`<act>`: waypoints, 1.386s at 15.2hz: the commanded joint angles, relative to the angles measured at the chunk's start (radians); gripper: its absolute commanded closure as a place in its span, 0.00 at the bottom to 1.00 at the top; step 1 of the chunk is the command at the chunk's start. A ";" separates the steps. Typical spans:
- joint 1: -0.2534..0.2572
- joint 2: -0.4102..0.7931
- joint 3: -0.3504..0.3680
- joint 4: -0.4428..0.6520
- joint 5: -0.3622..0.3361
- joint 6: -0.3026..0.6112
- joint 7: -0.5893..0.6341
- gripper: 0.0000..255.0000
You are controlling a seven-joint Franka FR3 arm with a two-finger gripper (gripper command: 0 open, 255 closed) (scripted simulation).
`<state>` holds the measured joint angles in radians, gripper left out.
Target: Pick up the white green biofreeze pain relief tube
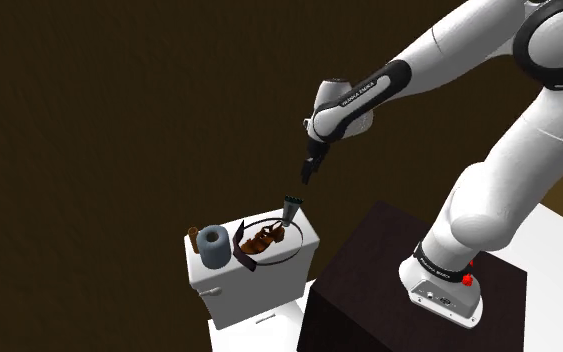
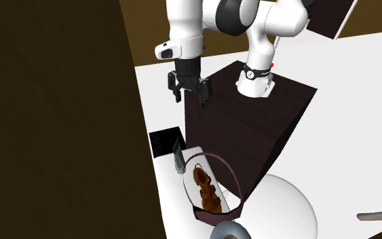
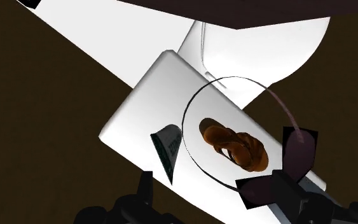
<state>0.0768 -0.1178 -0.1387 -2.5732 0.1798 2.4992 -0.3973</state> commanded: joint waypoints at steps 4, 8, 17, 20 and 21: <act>0.018 0.220 0.001 0.083 0.176 0.148 -0.190 0.00; -0.016 0.392 0.054 0.187 0.323 0.222 -0.345 0.00; -0.089 0.602 0.149 0.313 0.448 0.315 -0.493 0.00; -0.103 0.638 0.166 0.326 0.466 0.339 -0.515 0.00; -0.103 0.638 0.167 0.326 0.466 0.339 -0.515 0.00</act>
<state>-0.0243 0.5146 0.0254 -2.2508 0.6436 2.8349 -0.9093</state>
